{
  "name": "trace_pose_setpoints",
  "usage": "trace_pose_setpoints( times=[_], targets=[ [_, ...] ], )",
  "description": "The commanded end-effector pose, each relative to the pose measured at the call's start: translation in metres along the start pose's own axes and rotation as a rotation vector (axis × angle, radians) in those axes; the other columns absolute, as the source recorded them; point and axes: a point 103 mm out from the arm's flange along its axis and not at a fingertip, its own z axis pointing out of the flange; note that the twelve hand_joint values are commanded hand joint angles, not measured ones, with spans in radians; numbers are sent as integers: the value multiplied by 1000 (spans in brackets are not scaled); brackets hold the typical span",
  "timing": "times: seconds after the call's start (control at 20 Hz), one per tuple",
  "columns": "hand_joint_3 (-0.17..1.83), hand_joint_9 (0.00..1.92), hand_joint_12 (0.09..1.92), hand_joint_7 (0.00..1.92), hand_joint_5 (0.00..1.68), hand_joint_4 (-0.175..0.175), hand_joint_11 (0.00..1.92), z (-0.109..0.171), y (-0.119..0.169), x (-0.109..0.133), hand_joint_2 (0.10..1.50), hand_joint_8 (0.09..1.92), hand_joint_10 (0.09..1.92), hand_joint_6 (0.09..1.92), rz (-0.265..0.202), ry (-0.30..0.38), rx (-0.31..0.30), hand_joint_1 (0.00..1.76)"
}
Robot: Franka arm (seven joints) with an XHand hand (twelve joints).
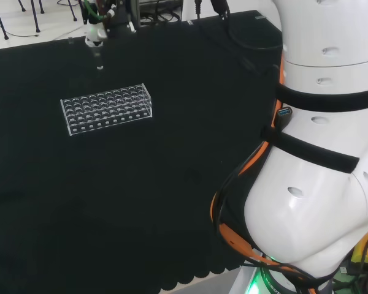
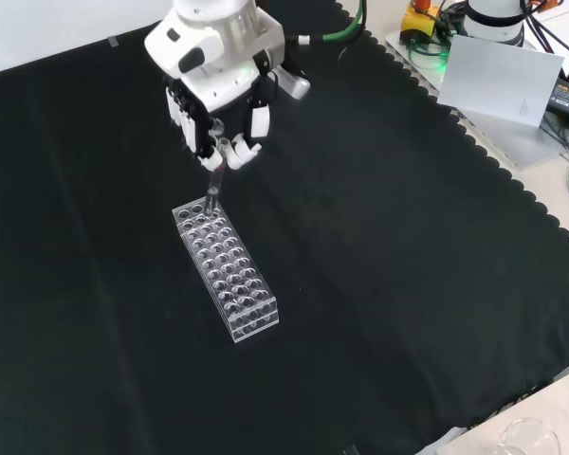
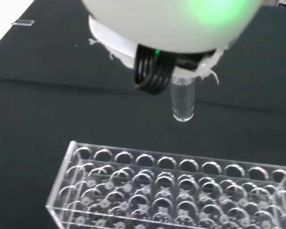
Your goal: Put the test tube back in the rack.
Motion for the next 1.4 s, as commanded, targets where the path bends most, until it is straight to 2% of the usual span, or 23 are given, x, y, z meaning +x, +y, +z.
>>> trace_pose_setpoints(
  times=[0.05, 0.35, 0.55, 1.4],
  targets=[
    [925, 1595, 1018, 1484, 1419, -175, 1362, 14, 2, 19, 446, 473, 797, 493, -28, 42, 35, 1344],
    [926, 1595, 1019, 1484, 1419, -175, 1361, 25, 6, 25, 446, 473, 797, 493, -16, 120, 80, 1344],
    [926, 1595, 1020, 1484, 1419, -175, 1361, 29, 11, 27, 446, 474, 798, 493, -17, 138, 89, 1344],
    [927, 1596, 1024, 1483, 1418, -175, 1359, 56, 27, 39, 446, 476, 800, 495, -38, 128, 128, 1344]
  ],
)
